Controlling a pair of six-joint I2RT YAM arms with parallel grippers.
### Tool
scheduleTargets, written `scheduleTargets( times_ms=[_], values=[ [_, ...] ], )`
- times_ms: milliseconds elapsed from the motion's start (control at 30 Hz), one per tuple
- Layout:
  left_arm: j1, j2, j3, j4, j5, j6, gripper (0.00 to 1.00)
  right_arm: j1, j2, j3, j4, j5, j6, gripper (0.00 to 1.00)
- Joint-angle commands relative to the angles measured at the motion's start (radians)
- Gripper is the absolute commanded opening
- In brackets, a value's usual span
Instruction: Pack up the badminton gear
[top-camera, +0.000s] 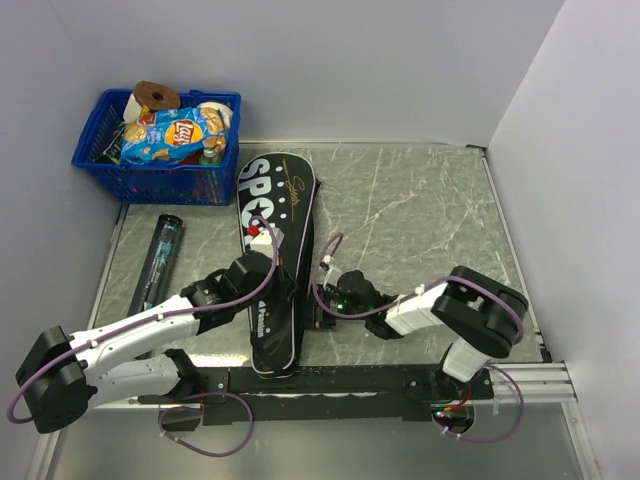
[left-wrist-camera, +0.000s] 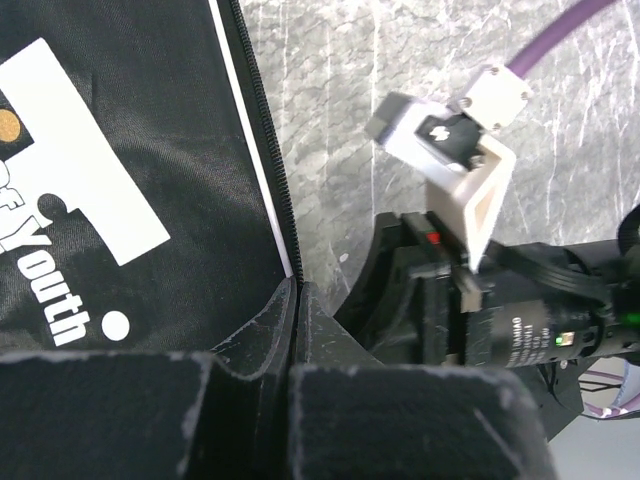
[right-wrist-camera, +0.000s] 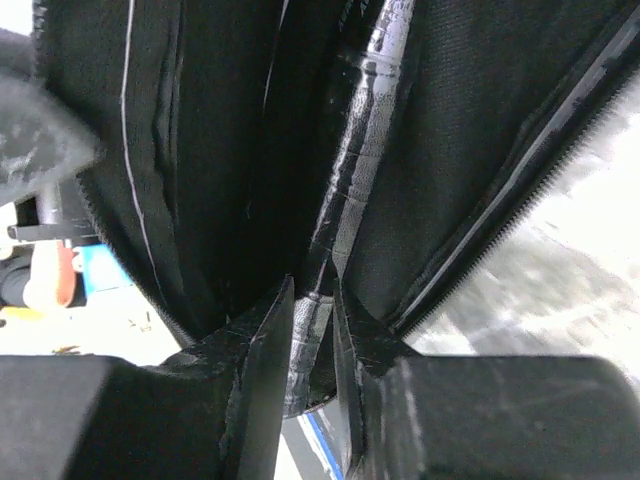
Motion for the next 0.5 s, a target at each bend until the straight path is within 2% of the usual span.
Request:
scheduleTargets(
  times_ms=[0,267,367,467],
  values=[
    [-0.005,-0.030,0.021,0.085,0.022,0.000,0.01,0.038,0.076,0.065,0.176,-0.042,0.054,0.28],
    [-0.005,-0.043,0.012,0.090,0.058,-0.004,0.01,0.051,0.202,0.130,0.350,-0.099,0.094,0.26],
    [-0.005,-0.048,0.012,0.080,0.061,-0.003,0.01,0.052,0.223,0.147,0.365,-0.118,0.102,0.26],
    [-0.005,-0.063,0.010,0.057,0.044,0.005,0.01,0.044,0.194,0.122,0.336,-0.107,0.085,0.31]
  ],
)
